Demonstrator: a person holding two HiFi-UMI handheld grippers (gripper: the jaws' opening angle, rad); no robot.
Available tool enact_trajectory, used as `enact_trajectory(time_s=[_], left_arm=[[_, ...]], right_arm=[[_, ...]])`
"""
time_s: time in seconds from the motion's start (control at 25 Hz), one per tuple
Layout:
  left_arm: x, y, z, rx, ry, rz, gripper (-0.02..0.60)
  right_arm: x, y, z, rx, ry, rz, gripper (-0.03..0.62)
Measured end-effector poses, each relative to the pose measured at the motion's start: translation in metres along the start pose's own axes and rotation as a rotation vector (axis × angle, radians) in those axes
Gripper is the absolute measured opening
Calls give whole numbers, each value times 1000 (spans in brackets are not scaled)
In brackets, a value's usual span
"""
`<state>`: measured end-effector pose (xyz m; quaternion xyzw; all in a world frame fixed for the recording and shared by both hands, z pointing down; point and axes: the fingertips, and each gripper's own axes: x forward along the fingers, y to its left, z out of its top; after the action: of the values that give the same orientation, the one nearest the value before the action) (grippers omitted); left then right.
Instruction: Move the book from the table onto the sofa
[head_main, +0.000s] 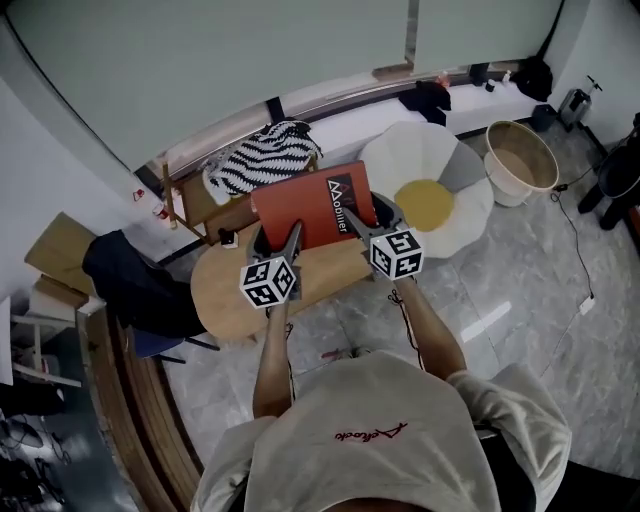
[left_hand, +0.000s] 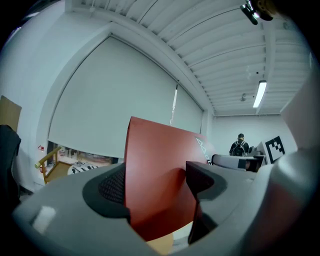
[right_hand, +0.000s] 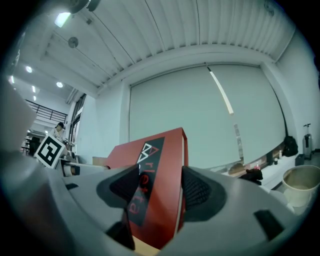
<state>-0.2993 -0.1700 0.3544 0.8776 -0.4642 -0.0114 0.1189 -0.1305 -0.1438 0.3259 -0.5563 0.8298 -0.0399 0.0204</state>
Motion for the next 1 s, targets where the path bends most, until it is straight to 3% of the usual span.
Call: enact_trajectory(time_s=[0.36,1.0], left_arm=[[36,-44,-13,6,47,-184,365],[67,-161,-42,20,116,-483,365]], right_arm=[[-45,-36,-3,5,-1,-189,261],[-162,-87,-1,1,-18,-493,261]])
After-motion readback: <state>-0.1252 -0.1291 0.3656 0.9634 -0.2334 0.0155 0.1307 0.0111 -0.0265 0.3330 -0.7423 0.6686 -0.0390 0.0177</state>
